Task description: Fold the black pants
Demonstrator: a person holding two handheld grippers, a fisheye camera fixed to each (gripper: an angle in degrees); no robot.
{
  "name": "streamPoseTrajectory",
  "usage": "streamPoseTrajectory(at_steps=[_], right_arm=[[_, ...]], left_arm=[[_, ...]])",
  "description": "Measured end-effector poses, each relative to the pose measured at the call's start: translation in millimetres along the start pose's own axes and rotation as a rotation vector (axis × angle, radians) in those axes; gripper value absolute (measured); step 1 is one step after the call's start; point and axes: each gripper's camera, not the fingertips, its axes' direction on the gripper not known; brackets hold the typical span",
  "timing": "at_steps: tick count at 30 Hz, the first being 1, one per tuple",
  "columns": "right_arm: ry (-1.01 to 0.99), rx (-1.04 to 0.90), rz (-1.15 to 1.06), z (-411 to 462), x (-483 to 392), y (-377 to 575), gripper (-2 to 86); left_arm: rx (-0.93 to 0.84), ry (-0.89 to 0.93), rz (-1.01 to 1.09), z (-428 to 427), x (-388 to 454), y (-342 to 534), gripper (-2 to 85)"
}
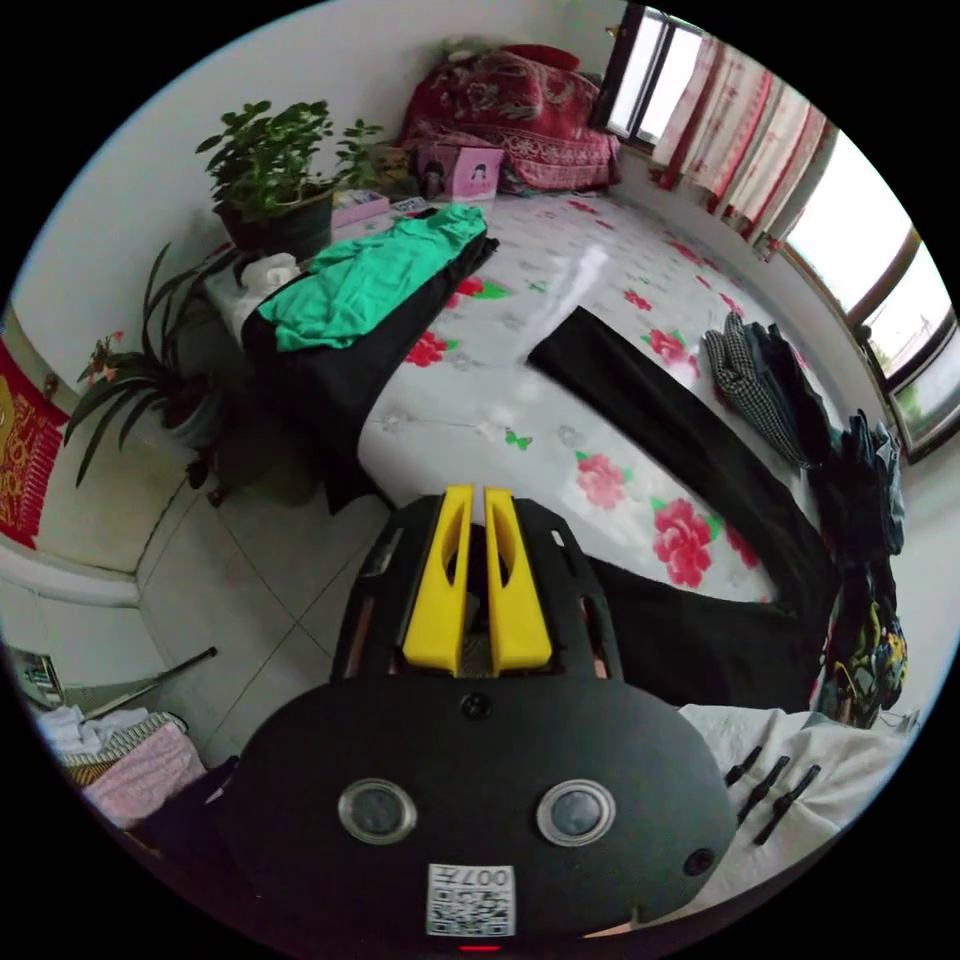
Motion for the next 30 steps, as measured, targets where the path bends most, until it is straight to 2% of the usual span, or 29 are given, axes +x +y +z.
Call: streamPoseTrajectory(at_steps=[6,12,21,23,25,30], right_arm=[[-0.17,-0.034,-0.188,42.8,-67.1,-67.3,3.0],[-0.139,-0.071,-0.305,77.9,-114.9,-134.1,2.5],[0.035,-0.141,-0.189,144.2,-128.2,-195.2,0.1],[0.074,-0.128,-0.181,154.5,-124.4,-199.0,-0.1],[0.102,-0.106,-0.141,160.2,-115.4,-206.2,-0.2],[0.114,-0.091,-0.053,174.3,-90.4,-237.4,-0.1]], left_arm=[[-0.104,0.061,0.12,54.1,82.5,-34.8,-0.7],[-0.117,-0.012,0.221,90.8,137.0,-96.2,-0.9],[-0.209,-0.059,0.263,184.8,172.8,-195.0,-1.0],[-0.295,-0.153,0.298,213.9,168.9,-199.7,-1.0],[-0.212,-0.137,0.372,212.7,163.3,-197.4,-1.0],[-0.167,-0.03,0.323,218.7,129.0,-213.9,-1.0]])
